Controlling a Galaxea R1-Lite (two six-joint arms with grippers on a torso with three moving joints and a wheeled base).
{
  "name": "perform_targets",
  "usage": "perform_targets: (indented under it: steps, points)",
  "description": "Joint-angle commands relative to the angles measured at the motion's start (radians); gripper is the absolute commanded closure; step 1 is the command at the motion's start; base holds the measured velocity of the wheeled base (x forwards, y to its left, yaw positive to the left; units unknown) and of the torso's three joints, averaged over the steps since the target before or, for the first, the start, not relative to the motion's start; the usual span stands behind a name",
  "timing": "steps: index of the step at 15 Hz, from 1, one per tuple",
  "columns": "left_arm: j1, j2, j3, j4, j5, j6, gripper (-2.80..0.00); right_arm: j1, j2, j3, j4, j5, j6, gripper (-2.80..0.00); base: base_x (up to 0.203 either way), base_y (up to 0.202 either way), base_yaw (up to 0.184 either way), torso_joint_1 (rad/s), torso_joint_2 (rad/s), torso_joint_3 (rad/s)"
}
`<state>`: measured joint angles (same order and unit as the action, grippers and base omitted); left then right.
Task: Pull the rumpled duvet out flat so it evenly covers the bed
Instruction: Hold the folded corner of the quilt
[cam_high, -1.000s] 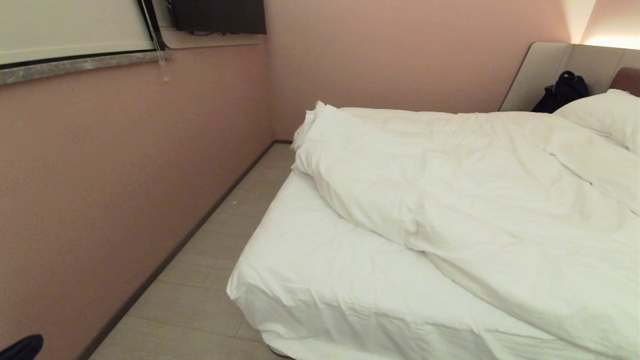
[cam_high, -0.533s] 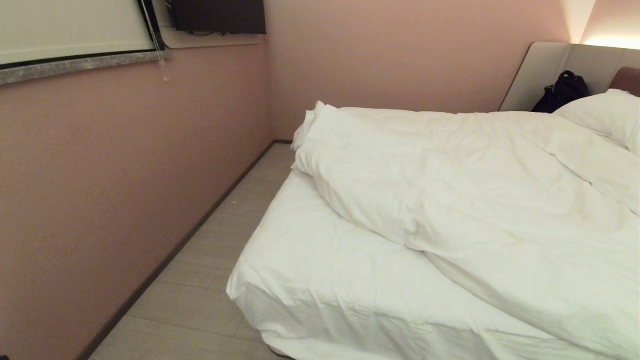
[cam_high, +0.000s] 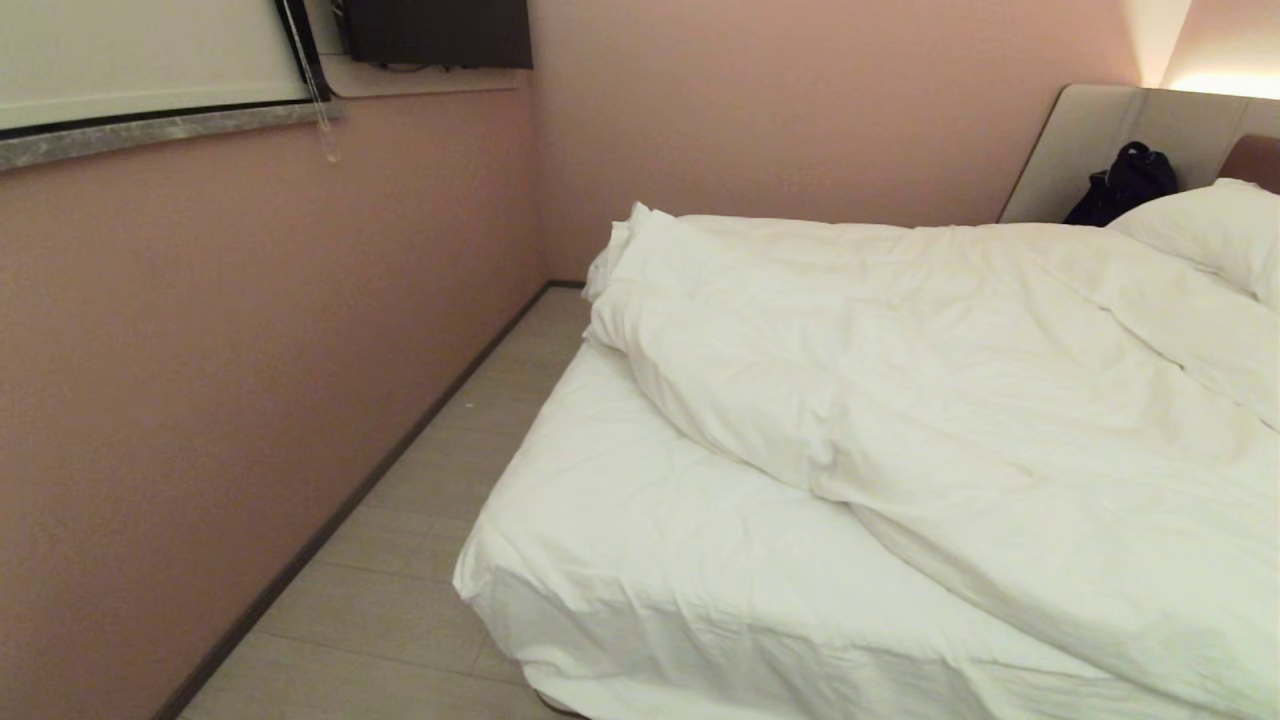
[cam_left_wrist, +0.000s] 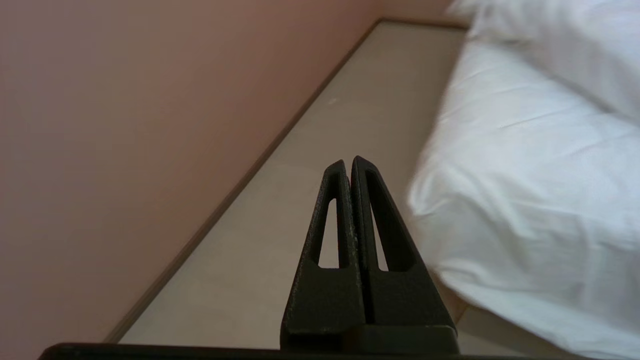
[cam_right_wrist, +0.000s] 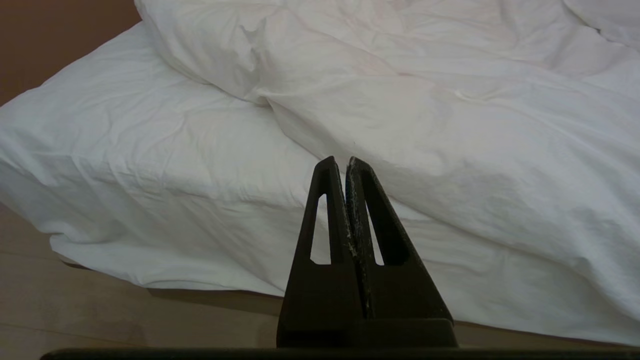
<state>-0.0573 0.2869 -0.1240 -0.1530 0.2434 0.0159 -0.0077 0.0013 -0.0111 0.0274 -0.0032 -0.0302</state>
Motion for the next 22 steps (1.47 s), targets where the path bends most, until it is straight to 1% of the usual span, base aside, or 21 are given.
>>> perform_targets:
  steps: [1,3,5,6,8,11,13,16,22]
  points:
    - [0.054,-0.041,0.052,-0.067,-0.139,0.006,0.00,0.000,0.000,0.000,0.000,0.000,0.000,0.00,0.000,0.000,0.000,0.000,0.00,0.000]
    - [0.060,-0.153,0.080,-0.096,-0.213,0.005,0.00,0.000,0.000,0.000,0.000,0.000,0.000,0.00,0.000,0.000,0.000,0.000,0.00,0.000]
    - [0.060,-0.264,0.108,-0.095,-0.298,0.004,0.00,0.000,0.000,0.000,0.000,0.000,0.000,0.00,0.000,0.000,0.000,0.000,0.00,0.000]
    - [0.060,-0.286,0.123,-0.084,-0.332,0.002,0.00,0.000,0.000,0.000,0.000,0.000,0.000,0.00,0.000,0.000,0.000,0.000,0.00,0.000]
    - [0.060,-0.287,0.124,-0.047,-0.328,0.000,0.00,0.000,0.000,0.000,0.000,0.000,0.000,0.00,0.000,0.000,0.000,0.000,0.00,0.000]
    - [0.060,-0.287,0.124,0.057,-0.322,0.002,0.00,0.000,0.000,0.000,0.000,0.000,0.000,0.00,0.000,0.000,0.000,0.000,0.00,0.000]
    - [0.060,-0.287,0.124,0.089,-0.291,0.006,0.00,0.000,0.000,0.000,0.000,0.000,0.000,0.00,0.000,0.000,0.000,0.000,0.00,0.000]
    - [0.060,-0.287,0.124,0.102,-0.286,-0.007,0.00,0.000,0.000,0.000,0.000,0.000,0.000,0.00,0.000,0.000,0.000,0.000,0.00,0.000]
    - [0.060,-0.287,0.124,0.102,-0.286,-0.010,0.00,0.000,0.000,0.000,0.000,0.000,0.000,0.00,0.000,0.000,0.000,0.000,0.00,0.000]
